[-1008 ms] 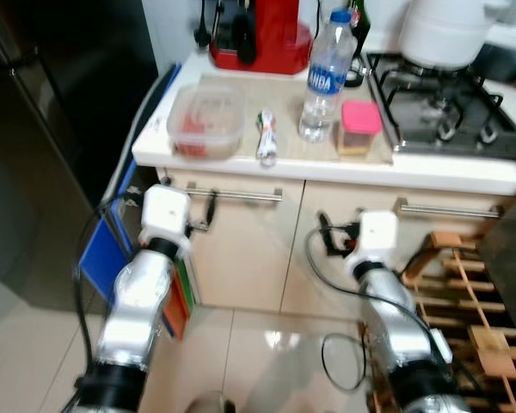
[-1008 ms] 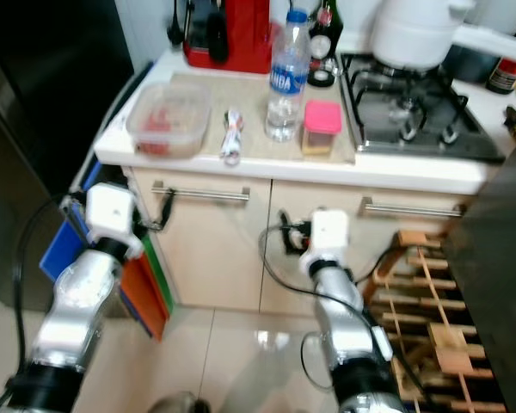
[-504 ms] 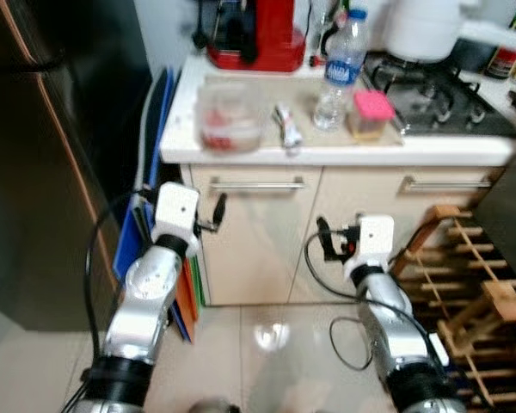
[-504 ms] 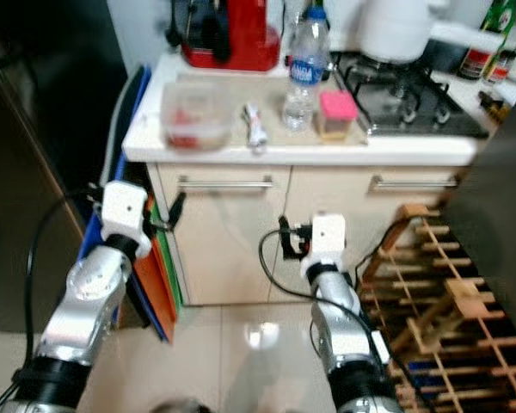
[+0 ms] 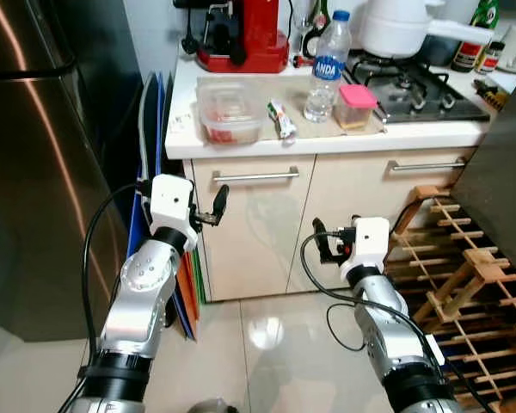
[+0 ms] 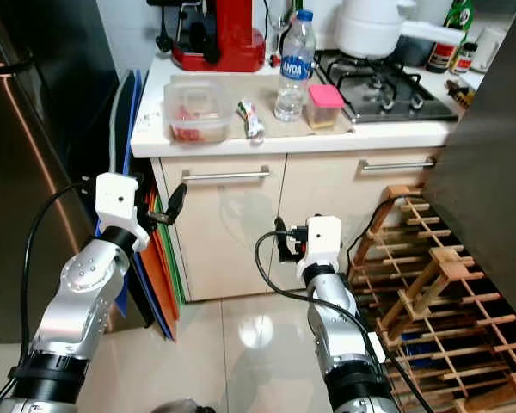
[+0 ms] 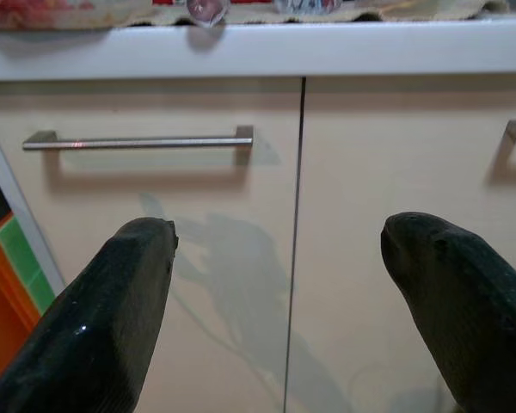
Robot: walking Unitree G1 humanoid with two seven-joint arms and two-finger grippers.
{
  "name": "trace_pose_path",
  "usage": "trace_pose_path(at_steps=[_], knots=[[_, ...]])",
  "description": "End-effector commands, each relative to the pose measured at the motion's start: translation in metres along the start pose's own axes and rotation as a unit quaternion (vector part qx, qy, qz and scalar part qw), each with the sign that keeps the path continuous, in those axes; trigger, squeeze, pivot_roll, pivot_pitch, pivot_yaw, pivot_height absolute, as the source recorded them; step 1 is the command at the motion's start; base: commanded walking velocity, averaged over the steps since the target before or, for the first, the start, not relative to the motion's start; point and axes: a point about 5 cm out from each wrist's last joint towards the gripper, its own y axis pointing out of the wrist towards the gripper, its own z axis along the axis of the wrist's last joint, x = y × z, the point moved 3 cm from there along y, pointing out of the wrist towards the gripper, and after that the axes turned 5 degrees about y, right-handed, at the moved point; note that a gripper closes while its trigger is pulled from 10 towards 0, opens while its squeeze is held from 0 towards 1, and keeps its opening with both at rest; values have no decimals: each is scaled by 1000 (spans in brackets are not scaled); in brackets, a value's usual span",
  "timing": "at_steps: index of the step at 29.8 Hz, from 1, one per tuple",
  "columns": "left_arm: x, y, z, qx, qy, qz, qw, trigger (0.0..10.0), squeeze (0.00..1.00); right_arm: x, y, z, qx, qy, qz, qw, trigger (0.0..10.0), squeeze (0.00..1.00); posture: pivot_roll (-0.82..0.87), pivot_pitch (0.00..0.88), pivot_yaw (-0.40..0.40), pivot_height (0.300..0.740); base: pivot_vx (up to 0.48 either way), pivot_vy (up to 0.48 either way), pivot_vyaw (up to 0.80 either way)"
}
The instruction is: Restocking fridge
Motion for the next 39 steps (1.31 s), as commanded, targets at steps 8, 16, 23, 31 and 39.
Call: trace_pose_path(at_steps=[8,16,23,31,39], knots=[[-2,-1,2,5,39,3,999,10000,0,0,1,0,-2,-6,1,1000,10000,0,52,0,8,740,0,462,-788],[0,1,5,7,5,-1,1000,10000,0,-1,1,0,1,-8,5,1000,10000,0,50,0,5,740,131,123,0],[6,2,16,26,4,-15,1000,10000,0,-2,0,-2,-1,-9,6,1000,10000,0,51,0,4,740,387,281,0],[6,2,22,32,-30,-11,999,10000,0,-2,0,-4,-3,-10,6,1000,10000,0,50,0,4,740,443,0,0],[-16,11,48,46,-62,64,995,10000,0,-1,-2,-7,-9,-12,7,1000,10000,0,51,0,1,740,159,0,0]])
